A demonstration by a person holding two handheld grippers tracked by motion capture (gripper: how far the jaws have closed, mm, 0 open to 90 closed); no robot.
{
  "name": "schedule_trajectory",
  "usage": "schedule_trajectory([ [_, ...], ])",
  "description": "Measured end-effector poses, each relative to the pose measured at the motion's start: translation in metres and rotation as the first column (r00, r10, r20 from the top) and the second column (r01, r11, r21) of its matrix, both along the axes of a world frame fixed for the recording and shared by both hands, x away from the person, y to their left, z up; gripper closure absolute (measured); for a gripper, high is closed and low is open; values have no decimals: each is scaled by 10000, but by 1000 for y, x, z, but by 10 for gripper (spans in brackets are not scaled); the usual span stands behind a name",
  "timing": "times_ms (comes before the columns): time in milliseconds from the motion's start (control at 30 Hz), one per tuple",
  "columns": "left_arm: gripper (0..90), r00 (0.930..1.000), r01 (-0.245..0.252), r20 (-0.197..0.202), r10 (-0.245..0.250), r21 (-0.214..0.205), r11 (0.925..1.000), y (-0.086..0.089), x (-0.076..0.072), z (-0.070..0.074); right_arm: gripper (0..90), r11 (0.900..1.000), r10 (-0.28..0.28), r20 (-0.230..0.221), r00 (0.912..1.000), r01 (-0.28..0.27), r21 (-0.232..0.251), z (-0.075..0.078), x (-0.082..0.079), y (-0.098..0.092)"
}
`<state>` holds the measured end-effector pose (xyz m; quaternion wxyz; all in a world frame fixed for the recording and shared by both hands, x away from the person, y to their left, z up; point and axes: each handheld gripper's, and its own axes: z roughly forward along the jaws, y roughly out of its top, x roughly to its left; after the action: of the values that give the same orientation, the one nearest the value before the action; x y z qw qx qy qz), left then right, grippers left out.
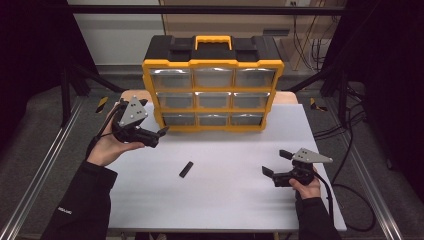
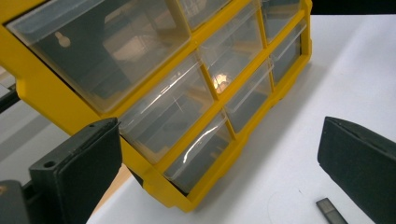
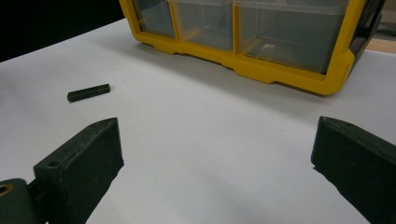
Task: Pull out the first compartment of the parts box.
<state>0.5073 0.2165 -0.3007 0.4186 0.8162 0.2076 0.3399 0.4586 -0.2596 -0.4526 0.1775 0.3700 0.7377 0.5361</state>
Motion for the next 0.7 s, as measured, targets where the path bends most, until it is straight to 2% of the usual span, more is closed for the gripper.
schedule_trajectory([
  [367, 0, 9996, -51, 296, 42, 300, 9995, -5, 3, 8, 22, 10000, -26, 19, 10000, 26, -80, 0, 0, 0],
  [700, 0, 9980, -98, 638, 46, 828, 9965, -9, 7, 17, 22, 10000, -25, 15, 10000, 25, -86, 0, 0, 0],
])
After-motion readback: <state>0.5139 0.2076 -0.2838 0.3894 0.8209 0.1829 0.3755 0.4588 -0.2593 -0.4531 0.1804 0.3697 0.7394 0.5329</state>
